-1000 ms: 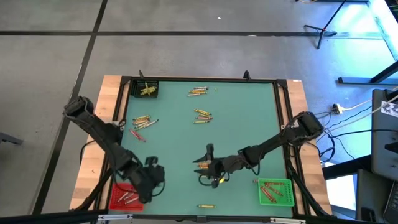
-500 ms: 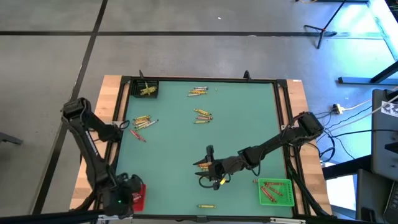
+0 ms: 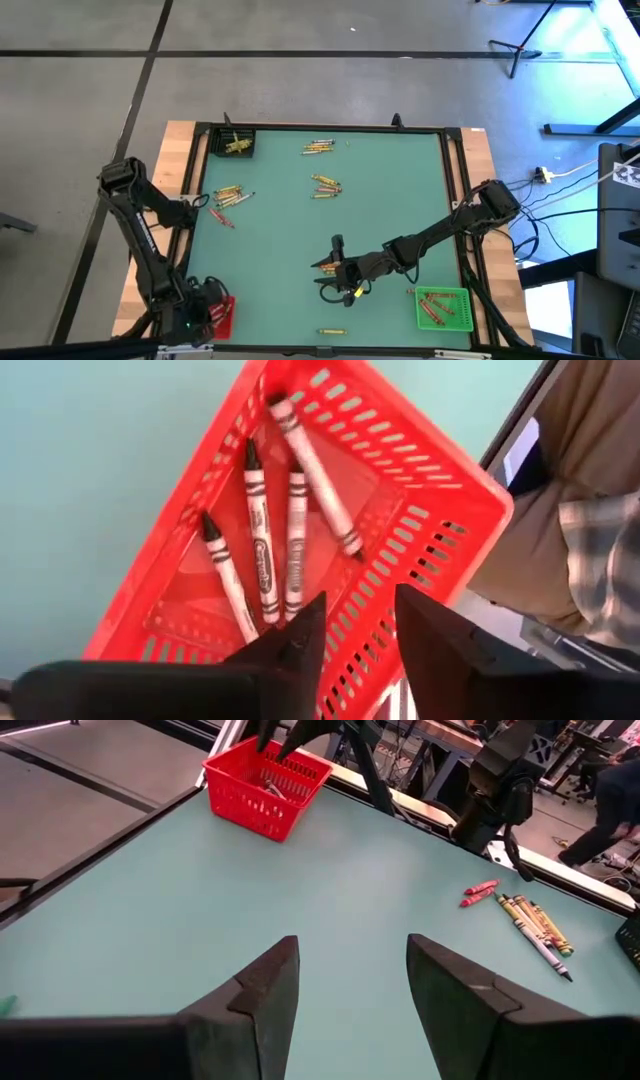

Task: Sort crayons
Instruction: Put the red crayon into the green bin

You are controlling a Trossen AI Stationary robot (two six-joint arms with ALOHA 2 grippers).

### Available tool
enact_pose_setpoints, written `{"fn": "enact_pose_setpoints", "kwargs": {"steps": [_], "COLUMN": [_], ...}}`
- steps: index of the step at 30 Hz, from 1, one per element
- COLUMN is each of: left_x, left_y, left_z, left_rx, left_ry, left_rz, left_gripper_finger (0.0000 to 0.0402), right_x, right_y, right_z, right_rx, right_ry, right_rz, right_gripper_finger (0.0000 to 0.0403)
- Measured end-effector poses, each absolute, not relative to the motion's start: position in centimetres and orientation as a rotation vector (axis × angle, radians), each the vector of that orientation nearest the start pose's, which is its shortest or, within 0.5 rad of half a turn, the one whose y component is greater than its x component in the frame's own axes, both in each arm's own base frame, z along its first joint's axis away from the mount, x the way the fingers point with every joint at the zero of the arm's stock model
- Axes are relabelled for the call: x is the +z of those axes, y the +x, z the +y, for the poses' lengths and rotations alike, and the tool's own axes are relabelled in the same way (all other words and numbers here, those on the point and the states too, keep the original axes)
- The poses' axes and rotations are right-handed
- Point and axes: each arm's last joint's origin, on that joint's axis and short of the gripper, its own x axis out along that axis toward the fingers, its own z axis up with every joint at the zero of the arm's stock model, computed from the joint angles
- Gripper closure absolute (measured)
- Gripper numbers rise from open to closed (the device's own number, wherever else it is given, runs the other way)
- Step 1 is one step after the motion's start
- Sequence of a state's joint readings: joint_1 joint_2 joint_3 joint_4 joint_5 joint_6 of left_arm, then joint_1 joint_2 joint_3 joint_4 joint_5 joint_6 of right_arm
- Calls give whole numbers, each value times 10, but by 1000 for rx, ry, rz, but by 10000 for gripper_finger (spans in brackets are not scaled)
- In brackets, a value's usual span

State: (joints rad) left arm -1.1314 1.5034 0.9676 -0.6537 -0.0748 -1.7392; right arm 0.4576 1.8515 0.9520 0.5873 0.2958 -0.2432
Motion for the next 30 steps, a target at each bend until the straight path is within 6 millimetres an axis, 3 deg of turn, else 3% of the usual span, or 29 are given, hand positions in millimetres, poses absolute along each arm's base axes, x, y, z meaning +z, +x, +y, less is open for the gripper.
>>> {"fn": "enact_pose_setpoints", "kwargs": {"steps": [8,14,21,30], "left_x": [223,227,216,188], "left_y": [146,178,210,257], "left_z": [-240,-223,-204,-203], "left_rx": [56,69,127,76], "left_ry": [-656,-456,-163,27], "left_rz": [1047,847,771,692], "left_gripper_finger": [286,286,286,286], "right_x": [174,175,185,208], "right_y": [348,348,338,296], "right_z": [162,162,157,141], "right_rx": [192,188,166,198], "right_ry": [-337,-335,-271,-54], "right_rz": [259,257,362,716], "right_gripper_finger": [219,219,219,219]}}
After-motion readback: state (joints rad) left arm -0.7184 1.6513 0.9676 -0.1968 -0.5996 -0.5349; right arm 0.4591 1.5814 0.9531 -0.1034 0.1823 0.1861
